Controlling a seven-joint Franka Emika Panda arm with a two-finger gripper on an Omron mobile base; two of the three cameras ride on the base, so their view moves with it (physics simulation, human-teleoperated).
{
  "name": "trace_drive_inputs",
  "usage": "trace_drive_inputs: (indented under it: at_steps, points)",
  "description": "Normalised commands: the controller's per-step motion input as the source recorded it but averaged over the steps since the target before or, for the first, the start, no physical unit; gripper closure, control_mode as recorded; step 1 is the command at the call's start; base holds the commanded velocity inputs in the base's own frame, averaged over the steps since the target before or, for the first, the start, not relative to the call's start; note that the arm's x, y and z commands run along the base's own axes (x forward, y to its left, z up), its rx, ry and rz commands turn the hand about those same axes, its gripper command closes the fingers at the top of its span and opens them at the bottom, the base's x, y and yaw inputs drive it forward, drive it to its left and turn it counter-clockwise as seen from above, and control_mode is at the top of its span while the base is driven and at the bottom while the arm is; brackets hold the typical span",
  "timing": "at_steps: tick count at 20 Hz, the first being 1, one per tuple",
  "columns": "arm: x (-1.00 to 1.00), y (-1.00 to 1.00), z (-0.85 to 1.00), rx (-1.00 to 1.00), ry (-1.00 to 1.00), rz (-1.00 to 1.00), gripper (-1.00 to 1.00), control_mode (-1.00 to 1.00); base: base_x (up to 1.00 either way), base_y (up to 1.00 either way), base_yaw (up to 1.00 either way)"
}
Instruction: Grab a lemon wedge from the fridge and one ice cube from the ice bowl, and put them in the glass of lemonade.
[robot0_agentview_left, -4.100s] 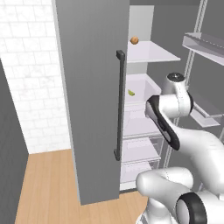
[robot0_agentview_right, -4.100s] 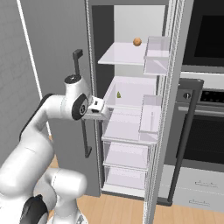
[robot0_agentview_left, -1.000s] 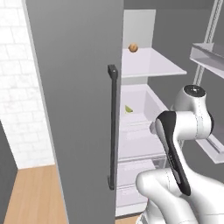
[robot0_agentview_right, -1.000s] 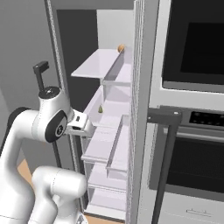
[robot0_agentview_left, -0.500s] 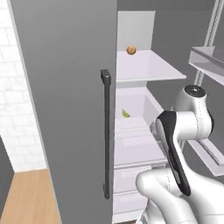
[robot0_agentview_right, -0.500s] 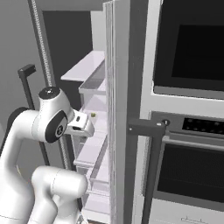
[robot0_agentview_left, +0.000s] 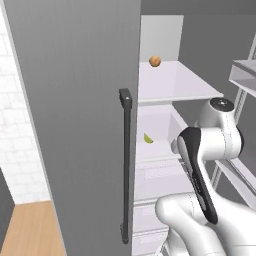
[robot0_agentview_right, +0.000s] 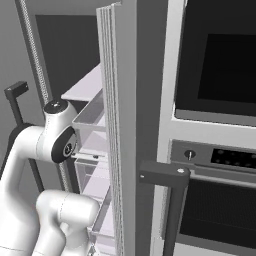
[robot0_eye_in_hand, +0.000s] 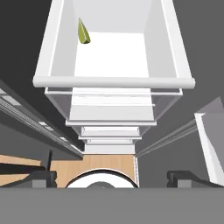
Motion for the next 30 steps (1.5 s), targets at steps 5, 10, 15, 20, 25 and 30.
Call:
trace_drive_inputs:
  at_steps: [5, 10, 15, 20, 25, 30]
  points:
    - [0.07, 0.03, 0.00, 0.00, 0.00, 0.02, -1.00, -1.00, 0.00, 0.00, 0.00]
    - [0.39, 0.20, 0.00, 0.00, 0.00, 0.07, -1.00, -1.00, 0.00, 0.00, 0.00]
    - [0.19, 0.16, -0.12, 0.00, 0.00, 0.08, -1.00, -1.00, 0.00, 0.00, 0.00]
    - [0.64, 0.03, -0.57, 0.00, 0.05, 0.08, -1.00, -1.00, 0.00, 0.00, 0.00]
    - [0.78, 0.10, -0.72, 0.00, 0.08, 0.08, -1.00, -1.00, 0.00, 0.00, 0.00]
    - [0.59, 0.00, -0.32, 0.00, 0.03, 0.04, -1.00, -1.00, 0.00, 0.00, 0.00]
